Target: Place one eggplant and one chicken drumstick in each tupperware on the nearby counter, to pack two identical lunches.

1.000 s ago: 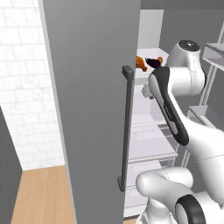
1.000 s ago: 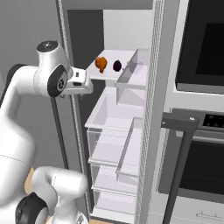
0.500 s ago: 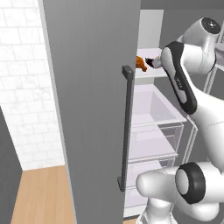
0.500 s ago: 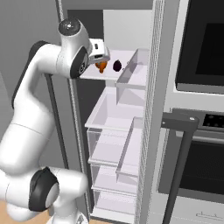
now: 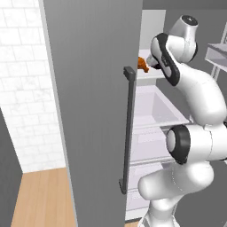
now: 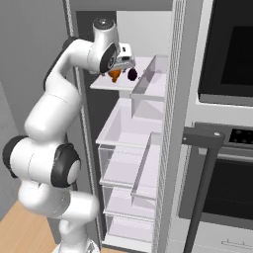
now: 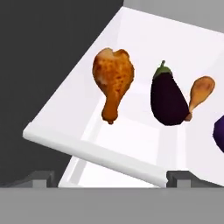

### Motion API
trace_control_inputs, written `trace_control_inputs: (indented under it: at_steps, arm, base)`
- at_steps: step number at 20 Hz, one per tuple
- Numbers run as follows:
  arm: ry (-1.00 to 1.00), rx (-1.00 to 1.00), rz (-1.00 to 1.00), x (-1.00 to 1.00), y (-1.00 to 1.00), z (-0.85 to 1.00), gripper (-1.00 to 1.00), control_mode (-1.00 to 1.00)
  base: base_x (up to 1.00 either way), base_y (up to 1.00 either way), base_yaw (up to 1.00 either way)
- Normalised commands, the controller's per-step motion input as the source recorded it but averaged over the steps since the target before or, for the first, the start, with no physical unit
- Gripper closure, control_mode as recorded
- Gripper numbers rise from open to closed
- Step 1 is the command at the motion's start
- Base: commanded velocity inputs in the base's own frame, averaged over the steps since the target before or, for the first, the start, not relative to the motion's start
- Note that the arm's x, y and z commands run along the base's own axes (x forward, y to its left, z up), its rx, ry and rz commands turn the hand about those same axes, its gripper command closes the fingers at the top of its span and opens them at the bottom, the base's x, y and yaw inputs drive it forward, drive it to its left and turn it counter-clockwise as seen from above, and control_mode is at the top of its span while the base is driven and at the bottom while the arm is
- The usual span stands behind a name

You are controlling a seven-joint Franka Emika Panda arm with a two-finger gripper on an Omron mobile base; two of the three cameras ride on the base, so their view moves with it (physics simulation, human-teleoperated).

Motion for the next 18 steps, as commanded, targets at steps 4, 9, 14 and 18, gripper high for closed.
trace_control_inputs:
  at_steps: [4, 9, 14, 18]
  arm:
    - [0.02, 0.04, 0.04, 0.63, 0.03, -0.57, -1.00, -1.00]
    - [-0.01, 0.05, 0.07, 0.07, 0.02, -0.06, -1.00, -1.00]
    - [0.00, 0.00, 0.03, 0.17, 0.14, -0.14, -1.00, -1.00]
    - [0.00, 0.00, 0.02, 0.30, 0.13, -0.18, -1.00, -1.00]
  base:
    - [0.00, 0.00, 0.00]
    - [0.00, 0.00, 0.00]
    - [0.00, 0.00, 0.00]
    - [0.00, 0.00, 0.00]
